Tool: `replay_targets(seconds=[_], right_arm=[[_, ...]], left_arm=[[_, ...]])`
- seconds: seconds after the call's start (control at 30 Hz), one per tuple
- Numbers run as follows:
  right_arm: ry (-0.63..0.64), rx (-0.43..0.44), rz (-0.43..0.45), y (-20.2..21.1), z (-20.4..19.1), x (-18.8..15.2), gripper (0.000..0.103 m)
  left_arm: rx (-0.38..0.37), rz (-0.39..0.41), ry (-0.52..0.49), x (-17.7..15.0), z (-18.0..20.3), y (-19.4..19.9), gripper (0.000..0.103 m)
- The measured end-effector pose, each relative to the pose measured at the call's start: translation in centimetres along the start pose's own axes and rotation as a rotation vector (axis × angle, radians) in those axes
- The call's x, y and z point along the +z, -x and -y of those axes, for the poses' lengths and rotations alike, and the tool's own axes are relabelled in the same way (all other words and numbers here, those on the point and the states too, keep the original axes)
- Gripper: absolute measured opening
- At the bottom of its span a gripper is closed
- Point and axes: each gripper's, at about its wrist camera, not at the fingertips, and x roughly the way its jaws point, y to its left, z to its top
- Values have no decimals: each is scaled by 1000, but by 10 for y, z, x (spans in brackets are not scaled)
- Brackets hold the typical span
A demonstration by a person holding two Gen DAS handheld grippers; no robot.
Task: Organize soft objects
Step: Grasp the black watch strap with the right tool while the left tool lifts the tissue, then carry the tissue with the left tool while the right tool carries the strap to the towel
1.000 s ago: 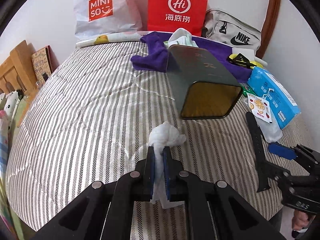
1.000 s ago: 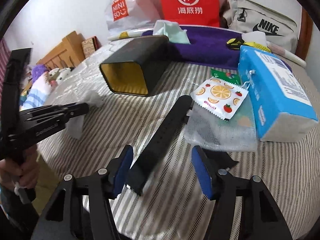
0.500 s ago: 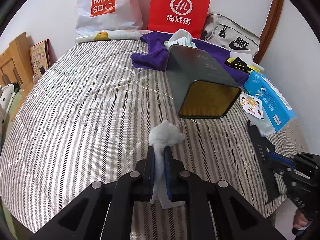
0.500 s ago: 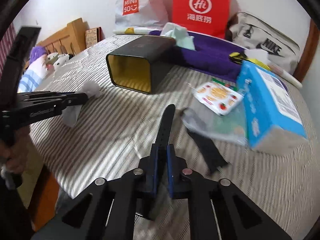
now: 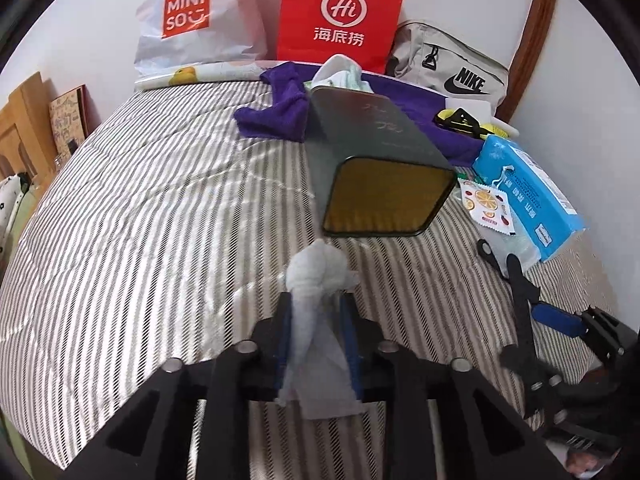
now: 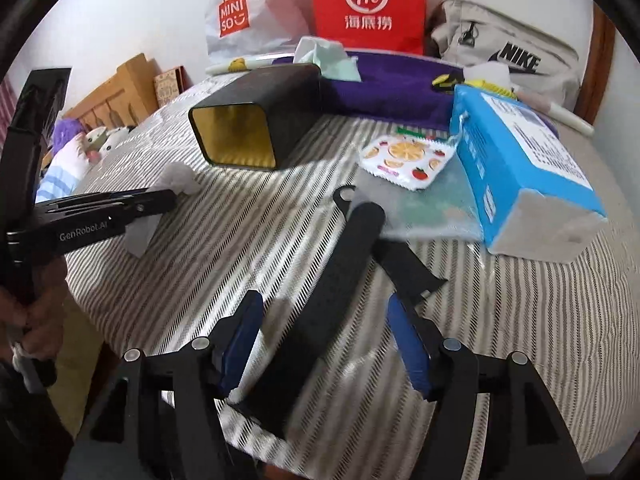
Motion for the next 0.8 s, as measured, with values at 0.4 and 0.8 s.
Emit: replay_targets(seconds=[0.4, 0.8], right_arm=[[0, 27, 47, 4, 5, -2, 9], [-8, 35, 38, 22, 25, -14, 7]], left_arm=[[10, 40, 3, 6, 3, -5, 17], [9, 52, -17, -2, 13, 18, 17]])
